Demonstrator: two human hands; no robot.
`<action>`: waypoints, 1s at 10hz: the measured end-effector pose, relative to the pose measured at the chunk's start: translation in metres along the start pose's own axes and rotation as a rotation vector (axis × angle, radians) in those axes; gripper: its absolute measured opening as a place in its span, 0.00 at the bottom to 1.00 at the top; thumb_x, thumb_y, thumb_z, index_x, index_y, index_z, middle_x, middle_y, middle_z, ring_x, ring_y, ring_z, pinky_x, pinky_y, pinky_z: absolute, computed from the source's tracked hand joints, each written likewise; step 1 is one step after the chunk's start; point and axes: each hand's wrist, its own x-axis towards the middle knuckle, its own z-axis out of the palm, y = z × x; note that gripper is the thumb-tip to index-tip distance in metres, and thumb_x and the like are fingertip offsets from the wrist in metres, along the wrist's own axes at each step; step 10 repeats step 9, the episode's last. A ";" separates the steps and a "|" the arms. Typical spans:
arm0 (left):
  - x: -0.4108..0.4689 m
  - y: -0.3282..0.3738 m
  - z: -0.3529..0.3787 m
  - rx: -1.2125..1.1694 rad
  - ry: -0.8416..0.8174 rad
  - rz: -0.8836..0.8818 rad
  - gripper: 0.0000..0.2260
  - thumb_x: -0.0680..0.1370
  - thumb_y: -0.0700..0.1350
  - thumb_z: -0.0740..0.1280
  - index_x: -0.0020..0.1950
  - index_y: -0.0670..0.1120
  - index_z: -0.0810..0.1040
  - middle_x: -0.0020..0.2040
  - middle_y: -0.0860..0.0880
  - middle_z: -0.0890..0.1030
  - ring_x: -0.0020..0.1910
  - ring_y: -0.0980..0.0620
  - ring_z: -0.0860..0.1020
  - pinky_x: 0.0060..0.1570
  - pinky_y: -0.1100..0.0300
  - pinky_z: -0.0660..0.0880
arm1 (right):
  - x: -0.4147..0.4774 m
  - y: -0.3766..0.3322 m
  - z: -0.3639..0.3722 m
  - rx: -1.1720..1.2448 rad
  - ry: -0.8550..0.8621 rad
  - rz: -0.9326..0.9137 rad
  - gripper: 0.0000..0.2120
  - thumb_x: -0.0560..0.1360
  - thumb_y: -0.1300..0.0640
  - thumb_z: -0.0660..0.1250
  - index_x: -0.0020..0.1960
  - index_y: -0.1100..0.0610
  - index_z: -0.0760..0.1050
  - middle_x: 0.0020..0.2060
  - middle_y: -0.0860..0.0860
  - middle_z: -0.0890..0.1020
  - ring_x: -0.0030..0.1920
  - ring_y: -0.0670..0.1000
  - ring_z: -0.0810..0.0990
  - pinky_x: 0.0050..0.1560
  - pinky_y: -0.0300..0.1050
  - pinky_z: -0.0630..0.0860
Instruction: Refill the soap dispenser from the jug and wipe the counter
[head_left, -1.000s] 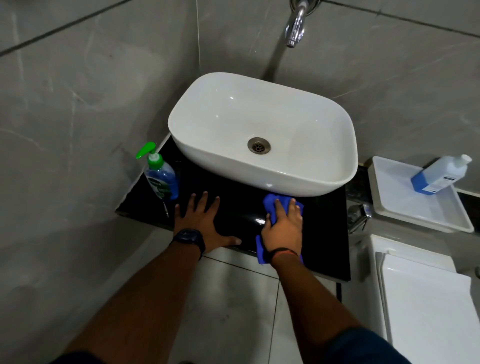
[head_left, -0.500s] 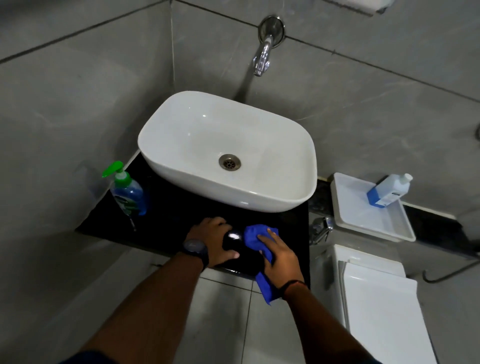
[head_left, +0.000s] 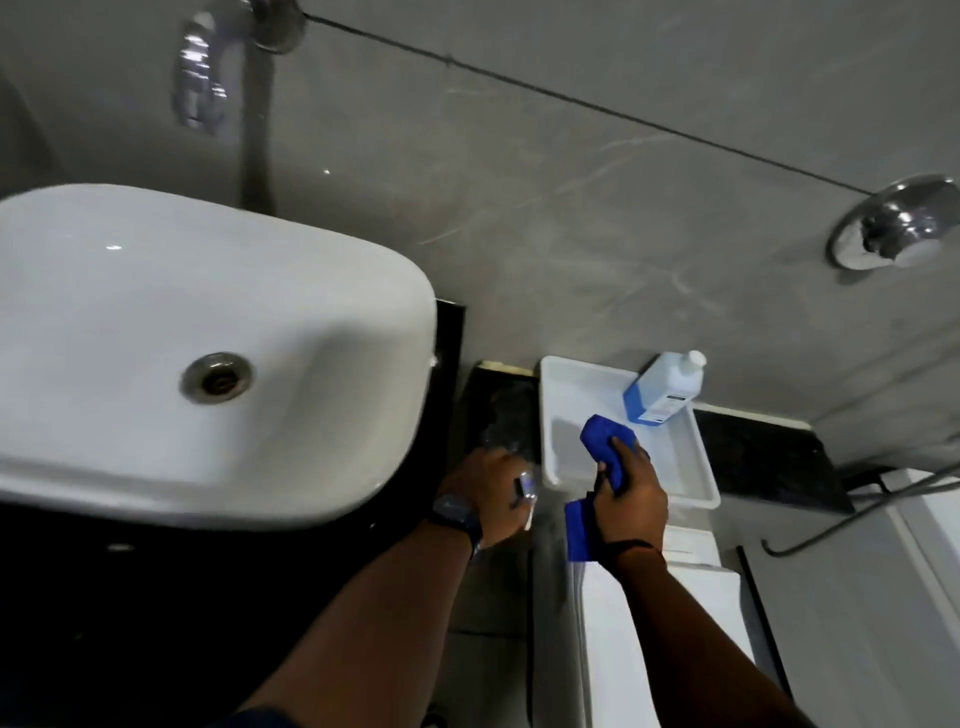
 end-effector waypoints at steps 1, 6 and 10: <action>0.078 0.000 0.023 0.031 -0.061 -0.066 0.20 0.72 0.53 0.66 0.62 0.48 0.73 0.59 0.46 0.74 0.58 0.44 0.72 0.57 0.51 0.72 | 0.075 0.028 0.018 -0.048 -0.083 -0.037 0.19 0.76 0.62 0.67 0.67 0.56 0.72 0.69 0.57 0.72 0.66 0.60 0.72 0.65 0.50 0.67; 0.168 -0.032 0.090 0.315 -0.114 0.080 0.30 0.76 0.56 0.60 0.73 0.44 0.57 0.77 0.46 0.49 0.75 0.48 0.47 0.71 0.53 0.48 | 0.154 0.101 0.104 -0.391 -0.523 -0.101 0.30 0.76 0.51 0.66 0.74 0.52 0.59 0.75 0.55 0.60 0.72 0.57 0.63 0.69 0.51 0.64; 0.170 0.022 -0.023 0.273 -0.026 0.055 0.26 0.75 0.59 0.61 0.69 0.48 0.66 0.70 0.47 0.67 0.67 0.45 0.66 0.63 0.51 0.67 | 0.159 -0.036 0.011 0.270 0.214 -0.148 0.15 0.74 0.55 0.70 0.59 0.60 0.77 0.55 0.57 0.81 0.56 0.58 0.79 0.59 0.54 0.75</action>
